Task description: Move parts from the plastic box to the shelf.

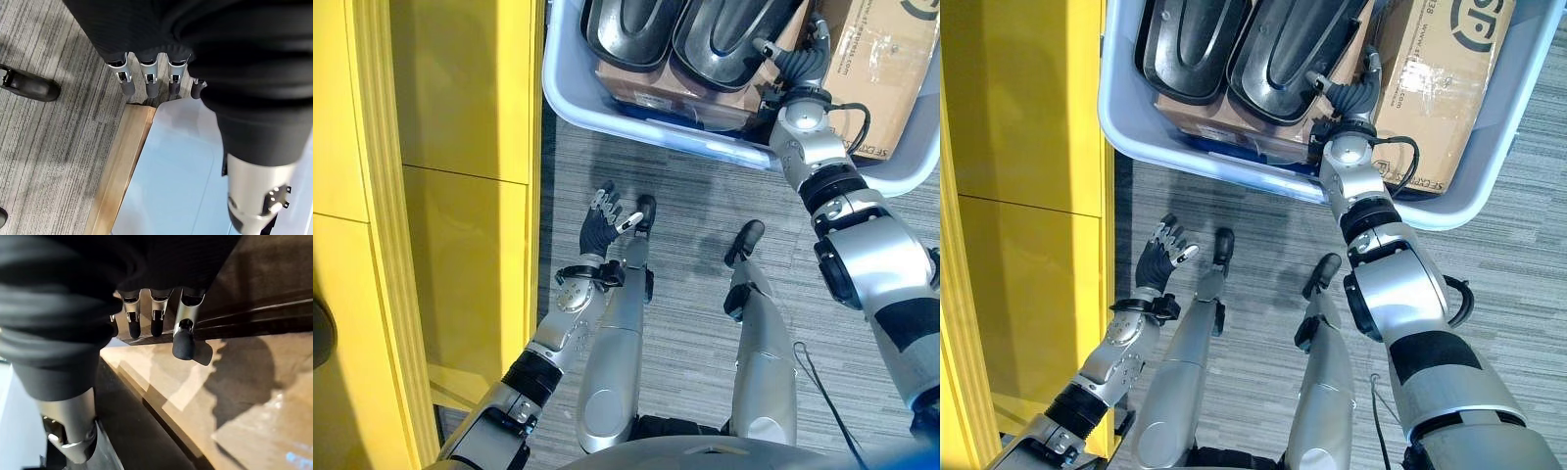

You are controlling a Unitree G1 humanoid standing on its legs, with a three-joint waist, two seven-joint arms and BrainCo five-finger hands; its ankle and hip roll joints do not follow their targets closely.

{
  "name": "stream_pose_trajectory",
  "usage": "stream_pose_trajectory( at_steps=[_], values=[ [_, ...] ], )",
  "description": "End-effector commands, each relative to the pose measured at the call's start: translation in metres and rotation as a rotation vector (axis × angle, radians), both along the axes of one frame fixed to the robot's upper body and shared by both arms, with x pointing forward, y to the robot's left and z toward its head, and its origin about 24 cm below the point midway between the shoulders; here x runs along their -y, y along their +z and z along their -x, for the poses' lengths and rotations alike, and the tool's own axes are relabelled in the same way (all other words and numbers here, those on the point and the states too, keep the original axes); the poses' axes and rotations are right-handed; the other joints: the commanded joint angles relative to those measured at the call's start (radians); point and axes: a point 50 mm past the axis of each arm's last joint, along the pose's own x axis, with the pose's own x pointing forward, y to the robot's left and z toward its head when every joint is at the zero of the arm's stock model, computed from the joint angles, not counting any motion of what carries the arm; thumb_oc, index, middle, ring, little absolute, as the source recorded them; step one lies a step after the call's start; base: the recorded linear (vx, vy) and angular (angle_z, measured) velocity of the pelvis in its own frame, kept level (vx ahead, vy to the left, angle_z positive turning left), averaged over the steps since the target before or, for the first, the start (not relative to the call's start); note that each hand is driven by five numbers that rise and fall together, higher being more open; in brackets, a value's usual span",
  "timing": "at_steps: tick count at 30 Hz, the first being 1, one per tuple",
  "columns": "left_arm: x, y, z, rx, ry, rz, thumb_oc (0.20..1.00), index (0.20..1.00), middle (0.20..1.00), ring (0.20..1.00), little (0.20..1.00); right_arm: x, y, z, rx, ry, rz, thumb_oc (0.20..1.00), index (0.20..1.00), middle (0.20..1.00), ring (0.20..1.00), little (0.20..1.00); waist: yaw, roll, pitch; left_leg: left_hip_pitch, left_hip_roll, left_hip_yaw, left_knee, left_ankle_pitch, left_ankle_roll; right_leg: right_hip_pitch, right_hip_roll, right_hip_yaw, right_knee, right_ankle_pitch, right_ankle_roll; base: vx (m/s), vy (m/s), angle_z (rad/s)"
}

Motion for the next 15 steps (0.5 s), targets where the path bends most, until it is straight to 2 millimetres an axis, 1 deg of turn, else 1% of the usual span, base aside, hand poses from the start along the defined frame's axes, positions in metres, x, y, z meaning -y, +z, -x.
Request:
stream_pose_trajectory(
  at_steps=[1, 2, 4, 5, 6, 7, 8, 12, 13, 14, 15],
  values=[
    [0.003, 0.021, 0.008, 0.104, -0.022, 0.021, 1.0, 1.0, 1.0, 1.0, 1.0, -0.012, -0.024, -0.002, -0.106, 0.037, 0.127, 1.0, 1.0, 1.0, 1.0, 1.0, 0.04, 0.032, 0.002, -0.016, -0.045, 0.015, 0.17, -0.216, 0.025, 0.047, -0.059, 0.023, 0.008, -0.056, 0.09, 0.09, -0.03, 0.21],
    [0.003, 0.019, 0.01, 0.099, -0.023, 0.021, 1.0, 1.0, 1.0, 1.0, 1.0, -0.012, -0.034, -0.002, -0.144, 0.038, 0.178, 1.0, 1.0, 1.0, 1.0, 1.0, 0.052, 0.034, 0.002, 0.002, -0.041, 0.009, 0.181, -0.247, 0.02, 0.071, -0.055, 0.022, 0.019, -0.082, 0.099, 0.01, -0.004, 0.17],
    [0.003, 0.019, 0.01, 0.101, -0.026, 0.019, 1.0, 1.0, 1.0, 1.0, 1.0, -0.01, -0.036, -0.002, -0.157, 0.029, 0.191, 1.0, 1.0, 1.0, 1.0, 1.0, 0.055, 0.034, 0.002, -0.002, -0.042, 0.004, 0.183, -0.246, 0.019, 0.073, -0.057, 0.017, 0.02, -0.083, 0.099, 0.05, -0.021, 0.13],
    [0.003, 0.019, 0.01, 0.099, -0.03, 0.02, 1.0, 1.0, 1.0, 1.0, 1.0, 0.0, -0.043, -0.002, -0.188, -0.001, 0.173, 1.0, 1.0, 1.0, 1.0, 1.0, 0.061, 0.037, 0.002, -0.013, -0.047, -0.004, 0.192, -0.249, 0.02, 0.073, -0.06, 0.007, 0.025, -0.086, 0.101, 0.01, -0.016, 0.1],
    [0.003, 0.019, 0.01, 0.099, -0.031, 0.02, 1.0, 1.0, 1.0, 1.0, 1.0, 0.001, -0.043, -0.002, -0.188, -0.001, 0.173, 1.0, 1.0, 1.0, 1.0, 1.0, 0.061, 0.037, 0.002, -0.014, -0.048, -0.004, 0.193, -0.249, 0.02, 0.073, -0.06, 0.006, 0.025, -0.086, 0.101, 0.03, -0.015, 0.11],
    [0.004, 0.018, 0.011, 0.096, -0.035, 0.018, 1.0, 1.0, 1.0, 1.0, 1.0, 0.01, -0.049, -0.001, -0.214, -0.029, 0.149, 1.0, 1.0, 1.0, 1.0, 1.0, 0.069, 0.04, 0.002, -0.022, -0.051, -0.009, 0.198, -0.25, 0.021, 0.076, -0.063, -0.003, 0.027, -0.09, 0.102, 0.02, -0.005, 0.14],
    [0.004, 0.018, 0.011, 0.096, -0.036, 0.018, 1.0, 1.0, 1.0, 1.0, 1.0, 0.01, -0.049, -0.001, -0.214, -0.029, 0.149, 1.0, 1.0, 1.0, 1.0, 1.0, 0.069, 0.041, 0.002, -0.022, -0.051, -0.01, 0.199, -0.251, 0.021, 0.077, -0.063, -0.004, 0.027, -0.09, 0.102, 0.03, -0.004, 0.17],
    [0.005, 0.019, 0.011, 0.1, -0.05, 0.017, 1.0, 1.0, 1.0, 1.0, 1.0, 0.03, -0.055, 0.001, -0.247, -0.085, 0.124, 1.0, 1.0, 1.0, 1.0, 1.0, 0.086, 0.053, 0.002, -0.028, -0.058, -0.02, 0.202, -0.251, 0.024, 0.088, -0.07, -0.022, 0.028, -0.096, 0.104, 0.03, -0.003, 0.12],
    [0.005, 0.019, 0.011, 0.099, -0.051, 0.017, 1.0, 1.0, 1.0, 1.0, 1.0, 0.032, -0.057, 0.002, -0.253, -0.088, 0.117, 1.0, 1.0, 1.0, 1.0, 1.0, 0.089, 0.055, 0.002, -0.029, -0.06, -0.021, 0.204, -0.251, 0.024, 0.089, -0.071, -0.024, 0.03, -0.097, 0.103, 0.03, 0.016, 0.13],
    [0.006, 0.019, 0.011, 0.099, -0.053, 0.017, 1.0, 1.0, 1.0, 1.0, 1.0, 0.034, -0.057, 0.002, -0.257, -0.092, 0.113, 0.953, 0.953, 0.953, 0.953, 0.953, 0.09, 0.056, 0.002, -0.029, -0.062, -0.021, 0.204, -0.252, 0.024, 0.09, -0.072, -0.026, 0.029, -0.098, 0.104, 0.03, 0.026, 0.15],
    [0.005, 0.019, 0.011, 0.097, -0.053, 0.014, 1.0, 1.0, 1.0, 1.0, 1.0, 0.036, -0.058, 0.002, -0.263, -0.097, 0.109, 0.464, 0.464, 0.464, 0.464, 0.464, 0.092, 0.057, 0.002, -0.029, -0.063, -0.021, 0.205, -0.254, 0.025, 0.091, -0.073, -0.027, 0.029, -0.098, 0.104, 0.03, 0.029, 0.17]
  ],
)
